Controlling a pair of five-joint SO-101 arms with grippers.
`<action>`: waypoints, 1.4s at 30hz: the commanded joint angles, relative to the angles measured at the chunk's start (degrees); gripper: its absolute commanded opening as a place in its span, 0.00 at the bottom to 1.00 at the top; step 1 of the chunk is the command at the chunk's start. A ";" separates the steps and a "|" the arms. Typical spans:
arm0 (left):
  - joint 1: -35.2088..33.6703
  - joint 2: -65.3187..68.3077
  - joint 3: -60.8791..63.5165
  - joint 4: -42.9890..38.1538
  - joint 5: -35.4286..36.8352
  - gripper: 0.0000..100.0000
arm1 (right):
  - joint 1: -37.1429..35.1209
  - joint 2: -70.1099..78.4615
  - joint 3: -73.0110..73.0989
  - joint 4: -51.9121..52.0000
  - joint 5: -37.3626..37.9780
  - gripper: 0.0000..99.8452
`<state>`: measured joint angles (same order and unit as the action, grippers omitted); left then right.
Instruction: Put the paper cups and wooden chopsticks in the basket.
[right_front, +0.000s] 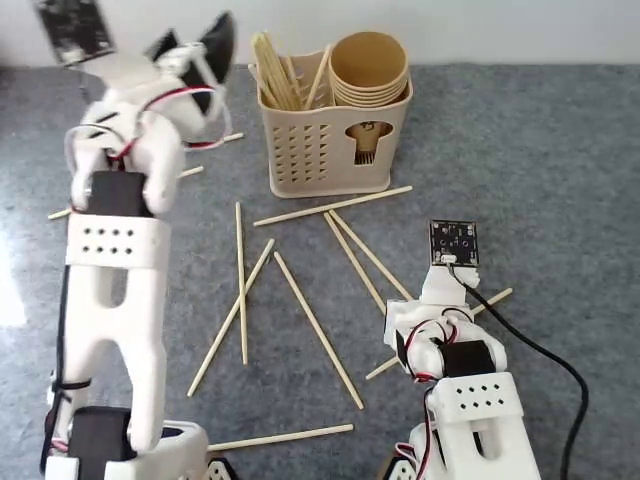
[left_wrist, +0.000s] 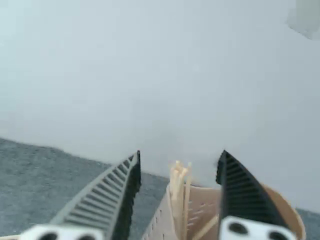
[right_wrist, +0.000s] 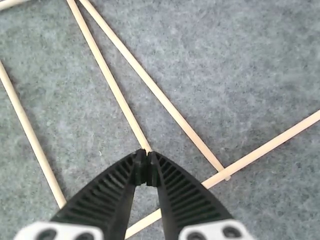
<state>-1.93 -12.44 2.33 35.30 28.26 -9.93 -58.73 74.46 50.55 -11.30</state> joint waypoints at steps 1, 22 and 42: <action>-5.01 -1.93 -1.89 0.26 0.53 0.24 | -0.31 -0.57 -0.35 -0.84 0.53 0.01; -11.25 43.16 -25.80 0.26 -14.86 0.01 | -0.31 -0.40 -0.35 -0.84 0.53 0.01; -14.86 86.15 -68.79 11.96 -23.91 0.01 | -0.31 -0.40 -0.35 -0.84 0.53 0.01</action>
<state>-16.70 72.92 -58.59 42.95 5.76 -9.93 -58.73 74.46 50.55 -11.30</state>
